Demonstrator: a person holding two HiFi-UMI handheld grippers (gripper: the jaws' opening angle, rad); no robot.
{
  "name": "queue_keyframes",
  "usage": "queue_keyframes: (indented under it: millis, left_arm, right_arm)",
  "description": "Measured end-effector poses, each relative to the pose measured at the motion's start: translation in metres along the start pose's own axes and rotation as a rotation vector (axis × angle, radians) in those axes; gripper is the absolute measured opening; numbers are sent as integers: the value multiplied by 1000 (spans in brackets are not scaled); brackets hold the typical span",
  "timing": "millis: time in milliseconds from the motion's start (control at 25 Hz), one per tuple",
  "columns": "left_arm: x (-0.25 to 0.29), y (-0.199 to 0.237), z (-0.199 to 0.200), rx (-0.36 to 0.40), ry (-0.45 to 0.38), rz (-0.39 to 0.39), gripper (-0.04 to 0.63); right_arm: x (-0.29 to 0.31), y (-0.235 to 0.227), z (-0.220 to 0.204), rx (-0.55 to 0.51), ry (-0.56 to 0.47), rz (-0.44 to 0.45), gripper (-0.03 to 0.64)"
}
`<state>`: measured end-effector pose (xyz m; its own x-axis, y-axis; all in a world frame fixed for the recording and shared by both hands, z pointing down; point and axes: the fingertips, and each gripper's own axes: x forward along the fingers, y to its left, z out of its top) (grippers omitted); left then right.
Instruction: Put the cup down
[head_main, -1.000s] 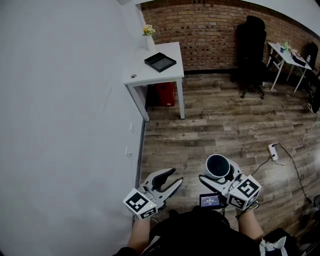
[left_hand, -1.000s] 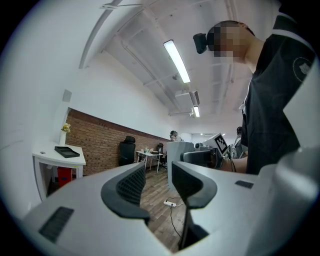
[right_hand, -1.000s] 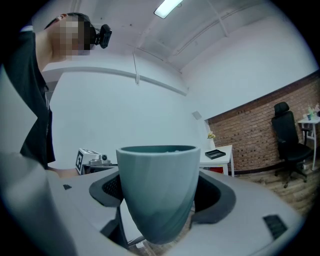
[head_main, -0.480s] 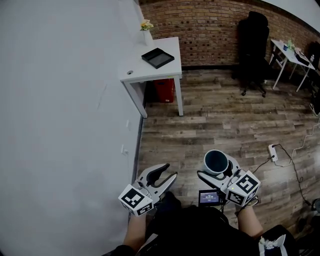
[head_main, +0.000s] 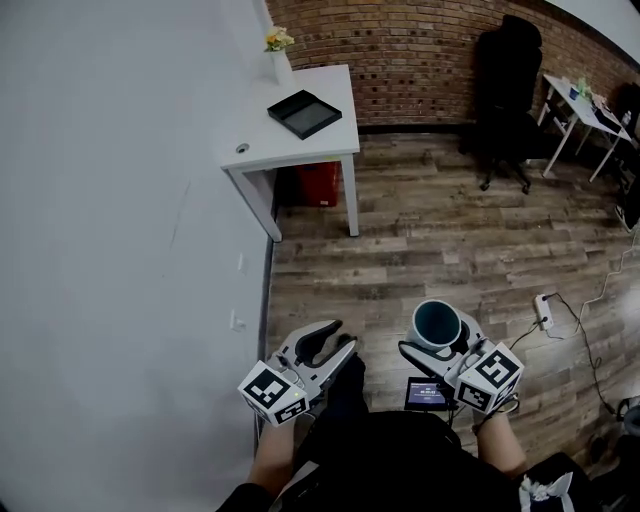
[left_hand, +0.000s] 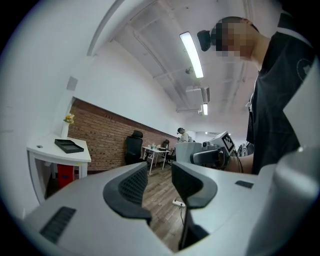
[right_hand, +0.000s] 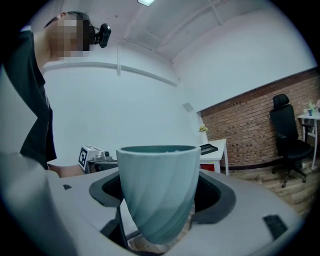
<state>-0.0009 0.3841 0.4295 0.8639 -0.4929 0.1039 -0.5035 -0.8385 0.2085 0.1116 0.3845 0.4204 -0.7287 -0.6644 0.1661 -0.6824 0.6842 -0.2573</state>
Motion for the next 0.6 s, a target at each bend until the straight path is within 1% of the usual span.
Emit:
queue_keyframes:
  millis: [120, 200, 360, 440, 520, 600]
  left_arm:
    - [26, 52, 21, 7, -12, -35, 156]
    - [38, 86, 37, 8, -22, -48, 156]
    - [47, 157, 66, 11, -36, -36, 156]
    - [47, 193, 79, 16, -40, -24, 156]
    - [48, 223, 88, 18, -38, -14, 156]
    - [51, 246, 89, -1, -34, -3, 156]
  right_arm:
    - [46, -34, 22, -37, 17, -33, 385]
    - [78, -53, 44, -54, 13, -36, 385]
    - [140, -86, 92, -62, -30, -29, 385]
    - [167, -101, 109, -67, -47, -39, 385]
    - [188, -115, 117, -57, -44, -56, 385]
    - [202, -127, 113, -30, -23, -66, 385]
